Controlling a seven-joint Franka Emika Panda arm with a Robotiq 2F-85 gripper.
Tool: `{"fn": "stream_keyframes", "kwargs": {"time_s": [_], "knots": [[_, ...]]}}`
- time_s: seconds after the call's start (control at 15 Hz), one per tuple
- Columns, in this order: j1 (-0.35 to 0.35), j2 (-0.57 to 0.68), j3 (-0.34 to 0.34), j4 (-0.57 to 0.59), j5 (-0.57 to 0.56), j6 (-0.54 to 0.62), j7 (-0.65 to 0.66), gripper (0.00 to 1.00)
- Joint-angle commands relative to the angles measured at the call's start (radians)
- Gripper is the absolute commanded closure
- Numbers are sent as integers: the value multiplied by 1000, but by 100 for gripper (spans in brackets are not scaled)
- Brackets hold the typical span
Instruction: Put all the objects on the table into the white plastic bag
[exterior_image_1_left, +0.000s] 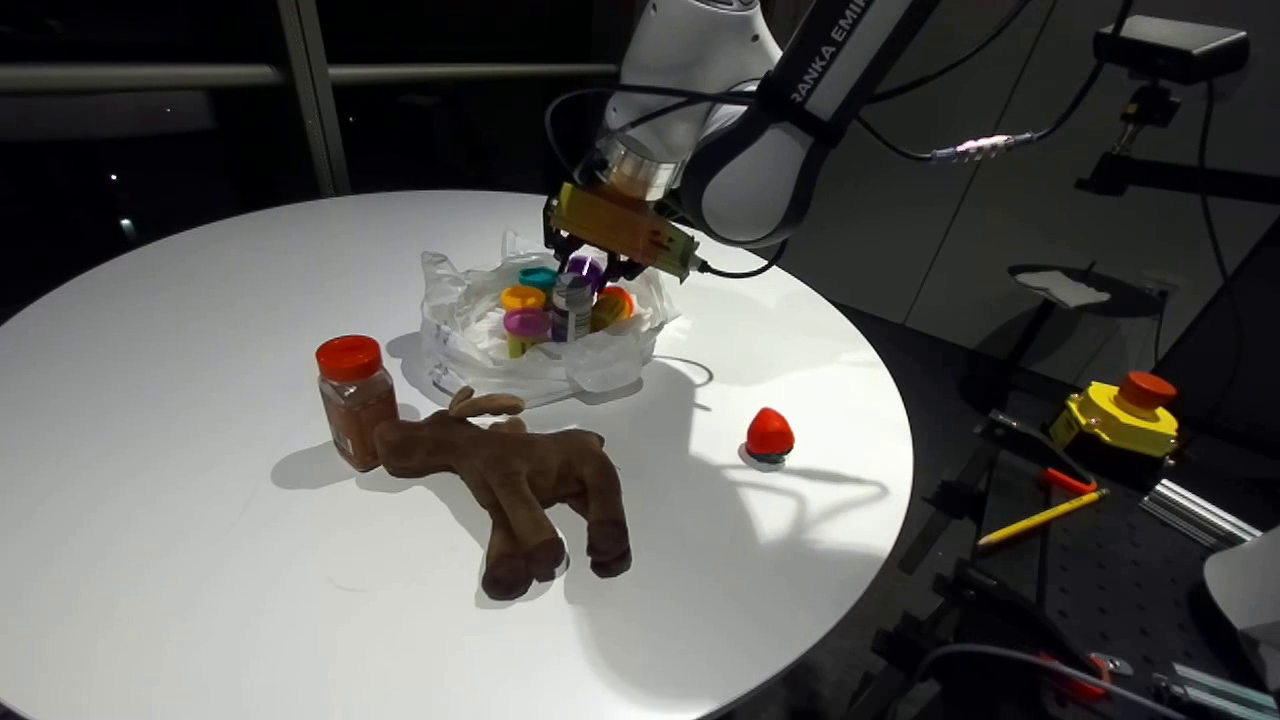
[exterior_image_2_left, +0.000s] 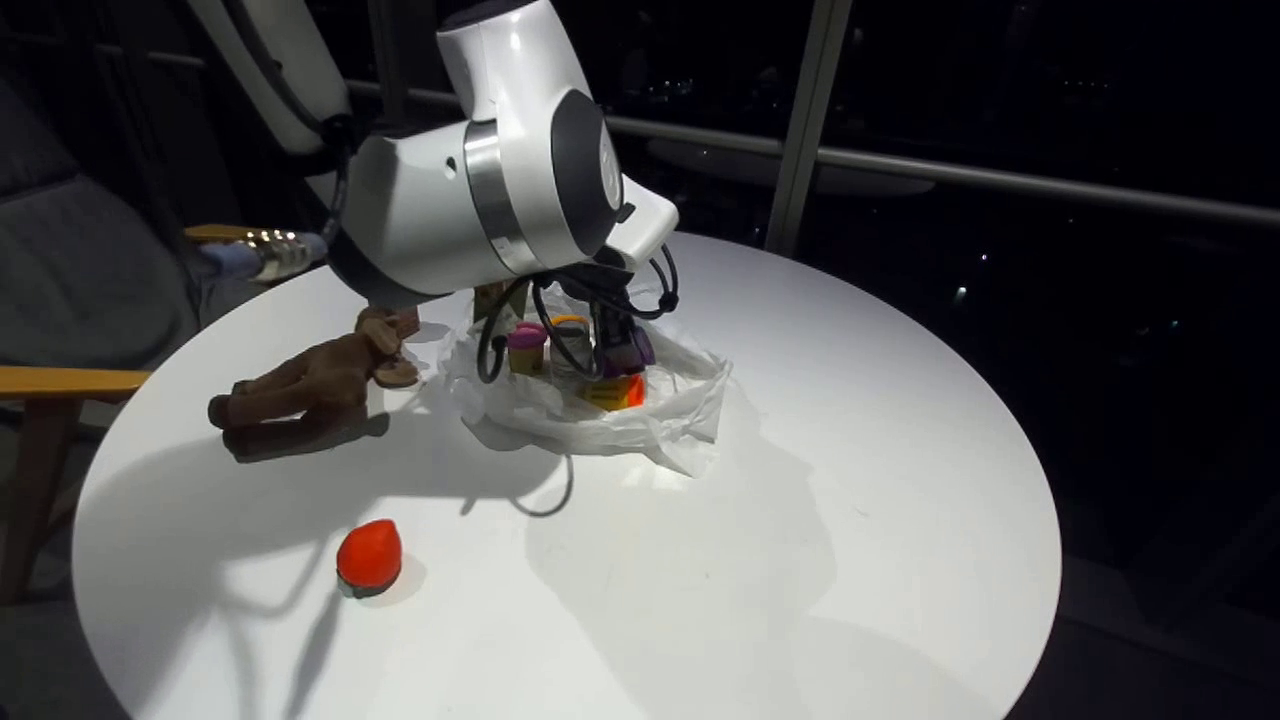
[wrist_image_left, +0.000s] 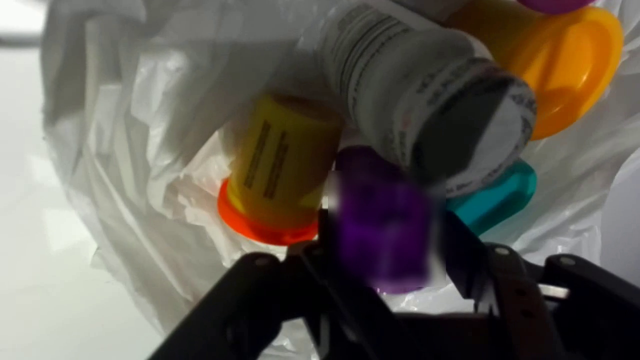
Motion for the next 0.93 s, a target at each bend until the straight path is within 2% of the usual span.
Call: {"fn": "stream_keyframes", "kwargs": {"time_s": [0.0,0.13,0.33,0.47,0.53,0.73,0.87], "knots": [[-20,-9,5,28,-6,8,-18,17],[-6,-52,-11,1,-12,19,-12,0],[26,-143,-33,-67,-17,12,5,0],[35,-224,-21,-136,-14,-28,4,0],[27,-273,4,-182,-8,-59,-3,0],[115,-394,-74,-303,-41,-151,40,0],[117,-478,-56,-393,-33,-233,17,0]]}}
